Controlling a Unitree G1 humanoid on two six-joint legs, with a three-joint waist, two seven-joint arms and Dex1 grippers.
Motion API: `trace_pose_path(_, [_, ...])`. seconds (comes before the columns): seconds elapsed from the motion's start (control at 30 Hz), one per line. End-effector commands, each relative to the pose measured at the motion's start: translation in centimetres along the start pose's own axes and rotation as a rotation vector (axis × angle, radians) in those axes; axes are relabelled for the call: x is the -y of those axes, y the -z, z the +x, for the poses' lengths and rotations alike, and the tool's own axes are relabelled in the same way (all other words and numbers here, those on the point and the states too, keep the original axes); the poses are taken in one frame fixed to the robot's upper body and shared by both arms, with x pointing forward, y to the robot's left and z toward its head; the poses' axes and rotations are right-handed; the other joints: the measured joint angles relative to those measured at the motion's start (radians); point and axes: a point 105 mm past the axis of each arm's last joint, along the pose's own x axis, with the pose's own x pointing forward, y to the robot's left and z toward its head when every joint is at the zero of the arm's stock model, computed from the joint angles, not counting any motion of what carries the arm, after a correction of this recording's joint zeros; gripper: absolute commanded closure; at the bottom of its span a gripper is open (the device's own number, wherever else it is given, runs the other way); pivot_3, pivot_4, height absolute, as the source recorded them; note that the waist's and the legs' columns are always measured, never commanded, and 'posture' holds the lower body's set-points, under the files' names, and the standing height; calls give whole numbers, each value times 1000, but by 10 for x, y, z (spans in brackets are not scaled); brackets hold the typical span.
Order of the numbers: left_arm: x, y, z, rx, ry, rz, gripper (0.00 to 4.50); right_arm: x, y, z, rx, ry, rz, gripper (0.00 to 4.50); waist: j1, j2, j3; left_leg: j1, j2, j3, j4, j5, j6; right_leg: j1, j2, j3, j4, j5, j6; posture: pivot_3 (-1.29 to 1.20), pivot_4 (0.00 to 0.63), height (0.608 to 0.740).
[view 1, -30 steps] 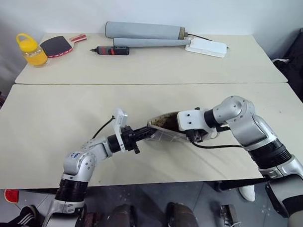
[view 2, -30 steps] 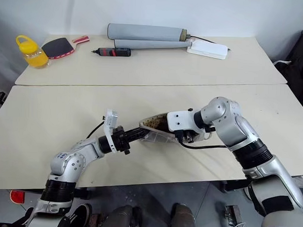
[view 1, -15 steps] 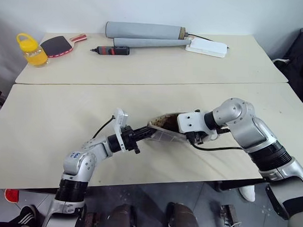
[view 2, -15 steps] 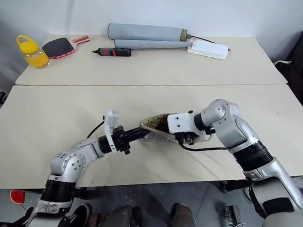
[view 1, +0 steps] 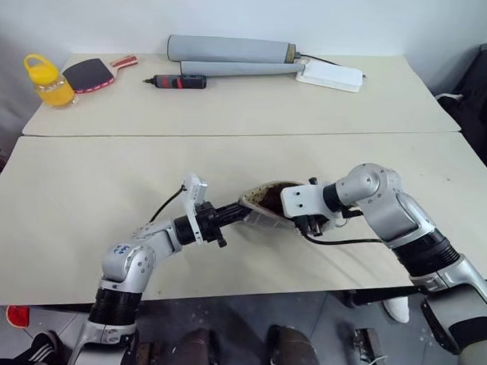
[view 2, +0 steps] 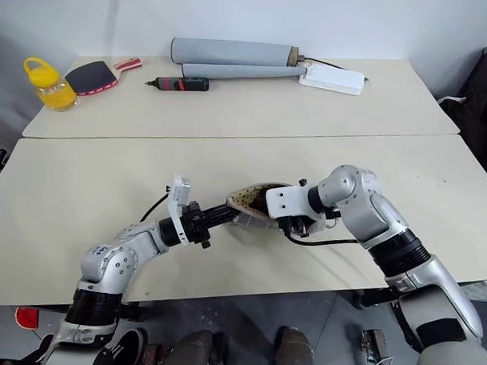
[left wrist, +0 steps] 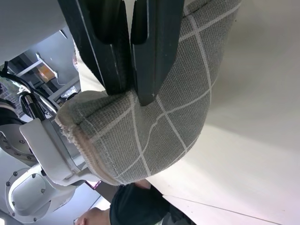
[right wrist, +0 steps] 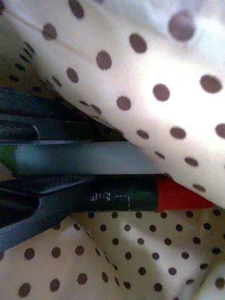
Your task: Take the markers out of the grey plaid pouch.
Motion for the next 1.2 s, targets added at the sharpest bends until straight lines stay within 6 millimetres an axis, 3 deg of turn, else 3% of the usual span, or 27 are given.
trace_pose_path(0.03, [4, -9, -3, 27, 4, 38, 4500, 14, -20, -27, 103, 70, 10, 4075, 0, 0, 0, 0, 0, 0, 0, 0, 0, 0, 0, 0, 0, 0, 0, 0, 150, 740])
trace_pose_path(0.23, [6, -9, -2, 33, 9, 39, 4500, 20, -27, -47, 223, 155, 70, 4075, 5, 0, 0, -1, 0, -1, 0, 0, 0, 0, 0, 0, -1, 0, 0, 0, 150, 740])
trace_pose_path(0.43, [7, -10, 0, 34, 21, 41, 4500, 19, -20, -47, 230, 194, 119, 4075, 4, 0, 0, -1, -1, 0, 0, 0, 0, 0, 0, 0, -1, 0, 0, 0, 150, 740])
trace_pose_path(0.5, [4, -12, 0, 36, 7, 55, 4500, 17, -40, -53, 377, 177, 151, 4075, 4, 0, 0, -1, -1, 0, 0, 0, 0, 0, 0, 0, -1, 0, 0, 0, 150, 740])
trace_pose_path(0.63, [-7, -23, -9, 52, -53, 114, 4500, 25, -80, -85, 645, 199, 211, 4075, 3, 0, 0, -1, 0, -1, 0, 0, 0, -1, 0, 0, 0, 0, 0, 0, 150, 740])
trace_pose_path(0.77, [-16, -40, -26, 38, -103, 203, 4500, 48, -87, -124, 746, 342, 232, 4075, 1, 0, 0, -1, 0, -1, 0, 0, 0, -1, 0, 0, 0, 0, 0, 0, 150, 740])
trace_pose_path(0.87, [-20, -51, -40, 51, -133, 210, 4500, 69, -63, -159, 703, 517, 263, 4075, 6, 0, 0, -2, 0, -1, -1, -1, 0, -2, 0, 0, 0, 0, 0, 0, 150, 740])
trace_pose_path(0.93, [-21, -51, -45, 47, -140, 209, 4500, 76, -37, -166, 576, 601, 268, 4075, 16, 0, 0, -3, -1, -1, -1, -1, 1, -2, -1, -1, -2, 0, 0, 0, 150, 740])
trace_pose_path(1.03, [-18, -47, -48, 39, -132, 199, 4500, 72, 33, -150, 159, 653, 212, 4075, 25, 0, 0, -3, -2, 0, -1, -2, 2, -2, -1, 0, -3, 0, 1, 0, 150, 740])
trace_pose_path(1.1, [-16, -45, -45, 47, -125, 187, 4500, 58, 81, -126, -15, 620, 238, 4075, 24, -1, -1, -3, -2, 0, -2, -3, 2, -2, -1, 0, -4, 1, 1, 0, 150, 740])
trace_pose_path(1.2, [-14, -41, -40, 49, -113, 179, 4500, 40, 122, -102, -120, 594, 265, 4075, 20, 0, 0, -3, -3, 2, -2, -2, 1, -2, 0, 0, -5, 1, 1, 0, 150, 740])
